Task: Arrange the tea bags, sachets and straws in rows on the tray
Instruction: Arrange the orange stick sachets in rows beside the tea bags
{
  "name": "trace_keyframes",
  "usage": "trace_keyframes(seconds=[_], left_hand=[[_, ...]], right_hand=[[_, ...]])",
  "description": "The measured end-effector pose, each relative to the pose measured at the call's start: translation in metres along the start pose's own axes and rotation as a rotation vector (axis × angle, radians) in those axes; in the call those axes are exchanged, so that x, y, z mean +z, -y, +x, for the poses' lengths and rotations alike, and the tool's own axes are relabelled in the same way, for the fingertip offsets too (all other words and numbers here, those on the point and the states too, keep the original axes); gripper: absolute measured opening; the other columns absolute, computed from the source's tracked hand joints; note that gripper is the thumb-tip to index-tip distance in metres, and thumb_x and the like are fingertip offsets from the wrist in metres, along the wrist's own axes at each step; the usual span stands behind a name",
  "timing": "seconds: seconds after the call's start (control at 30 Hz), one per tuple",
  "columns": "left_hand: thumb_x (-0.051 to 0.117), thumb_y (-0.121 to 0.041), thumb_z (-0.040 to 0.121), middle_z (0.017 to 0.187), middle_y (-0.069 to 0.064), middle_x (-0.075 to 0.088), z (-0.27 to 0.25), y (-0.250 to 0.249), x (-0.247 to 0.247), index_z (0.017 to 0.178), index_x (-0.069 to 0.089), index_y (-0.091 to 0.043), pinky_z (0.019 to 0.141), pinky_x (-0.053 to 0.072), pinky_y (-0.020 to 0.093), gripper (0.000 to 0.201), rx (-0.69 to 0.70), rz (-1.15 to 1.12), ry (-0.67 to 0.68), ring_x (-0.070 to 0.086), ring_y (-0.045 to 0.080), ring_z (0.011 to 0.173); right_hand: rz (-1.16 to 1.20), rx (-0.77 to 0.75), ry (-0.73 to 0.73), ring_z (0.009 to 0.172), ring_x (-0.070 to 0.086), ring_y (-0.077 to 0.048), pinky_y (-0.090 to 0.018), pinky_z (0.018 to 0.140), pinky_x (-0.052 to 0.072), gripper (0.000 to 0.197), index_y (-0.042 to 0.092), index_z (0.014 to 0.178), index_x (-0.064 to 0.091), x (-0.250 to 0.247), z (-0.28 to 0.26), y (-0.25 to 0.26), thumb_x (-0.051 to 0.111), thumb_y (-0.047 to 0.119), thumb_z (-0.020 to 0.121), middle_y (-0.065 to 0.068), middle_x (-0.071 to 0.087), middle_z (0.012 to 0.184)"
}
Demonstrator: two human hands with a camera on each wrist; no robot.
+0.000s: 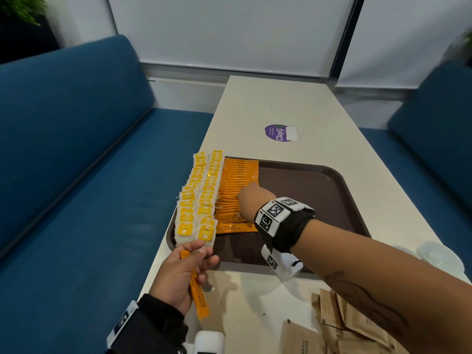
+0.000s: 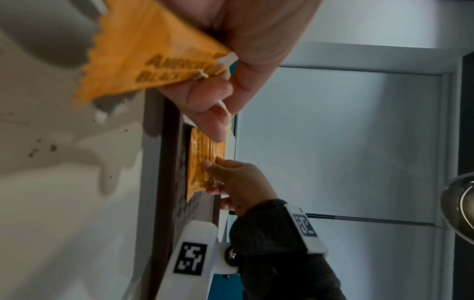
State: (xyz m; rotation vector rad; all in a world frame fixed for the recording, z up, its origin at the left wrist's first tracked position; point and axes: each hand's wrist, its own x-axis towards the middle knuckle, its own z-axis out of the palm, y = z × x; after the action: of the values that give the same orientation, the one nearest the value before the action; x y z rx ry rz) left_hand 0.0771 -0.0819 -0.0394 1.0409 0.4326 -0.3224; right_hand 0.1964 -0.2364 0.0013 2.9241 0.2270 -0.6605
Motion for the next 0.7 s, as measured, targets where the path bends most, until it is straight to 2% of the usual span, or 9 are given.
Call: trace_keyframes(seconds=[0.13, 0.23, 0.37, 0.5, 0.6, 0.7], left_hand=[[0.049, 0.001, 0.091, 0.079, 0.013, 0.063, 0.0, 0.001, 0.001, 0.096, 0.055, -0.008, 0.033, 0.038, 0.015, 0.011, 0.001, 0.012, 0.005, 0.067, 0.015, 0.055], [0.05, 0.0, 0.092, 0.079, 0.012, 0.063, 0.0, 0.0, 0.0, 0.096, 0.055, -0.009, 0.033, 0.038, 0.015, 0.011, -0.001, 0.022, 0.008, 0.067, 0.016, 0.056], [0.05, -0.001, 0.092, 0.08, 0.013, 0.064, -0.001, -0.001, 0.0, 0.096, 0.055, -0.008, 0.034, 0.038, 0.015, 0.01, -0.001, 0.026, 0.009, 0.067, 0.015, 0.055], [0.05, -0.001, 0.092, 0.081, 0.013, 0.064, 0.0, -0.001, 0.001, 0.097, 0.055, -0.009, 0.034, 0.039, 0.016, 0.011, -0.008, 0.027, 0.008, 0.067, 0.016, 0.057], [0.05, -0.001, 0.092, 0.08, 0.012, 0.064, 0.0, 0.001, 0.003, 0.096, 0.055, -0.009, 0.033, 0.039, 0.016, 0.01, -0.001, 0.036, 0.008, 0.067, 0.016, 0.056], [0.05, -0.002, 0.092, 0.08, 0.012, 0.064, 0.0, 0.0, 0.002, 0.096, 0.056, -0.008, 0.033, 0.039, 0.016, 0.01, 0.004, 0.041, 0.011, 0.067, 0.016, 0.057]], right_hand=[[-0.031, 0.008, 0.02, 0.124, 0.043, -0.028, -0.038, 0.092, 0.046, 0.039, 0.003, 0.129, 0.049, -0.001, -0.002, 0.003, 0.049, 0.026, 0.098, -0.016, 0.043, 0.135], [-0.004, -0.006, -0.035, 0.12, 0.047, -0.027, -0.035, 0.093, 0.045, 0.04, 0.004, 0.128, 0.05, -0.003, -0.009, 0.0, 0.049, 0.031, 0.098, -0.015, 0.045, 0.133], [0.123, -0.031, -0.185, 0.107, 0.058, -0.025, -0.034, 0.084, 0.049, 0.04, 0.008, 0.12, 0.059, -0.004, -0.018, -0.005, 0.066, 0.03, 0.087, -0.008, 0.055, 0.122], [-0.075, -0.178, -0.066, 0.1, 0.063, -0.025, -0.032, 0.076, 0.05, 0.025, 0.008, 0.111, 0.068, 0.006, -0.02, -0.002, 0.063, 0.018, 0.089, -0.008, 0.066, 0.11], [-0.184, -0.207, -0.019, 0.092, 0.064, -0.026, -0.031, 0.066, 0.047, 0.018, 0.003, 0.102, 0.069, 0.013, -0.021, 0.0, 0.061, 0.013, 0.089, -0.009, 0.066, 0.097], [-0.196, -0.207, 0.01, 0.094, 0.064, -0.026, -0.032, 0.068, 0.048, 0.022, 0.004, 0.105, 0.069, 0.015, -0.019, 0.001, 0.063, 0.017, 0.088, -0.009, 0.067, 0.104]])
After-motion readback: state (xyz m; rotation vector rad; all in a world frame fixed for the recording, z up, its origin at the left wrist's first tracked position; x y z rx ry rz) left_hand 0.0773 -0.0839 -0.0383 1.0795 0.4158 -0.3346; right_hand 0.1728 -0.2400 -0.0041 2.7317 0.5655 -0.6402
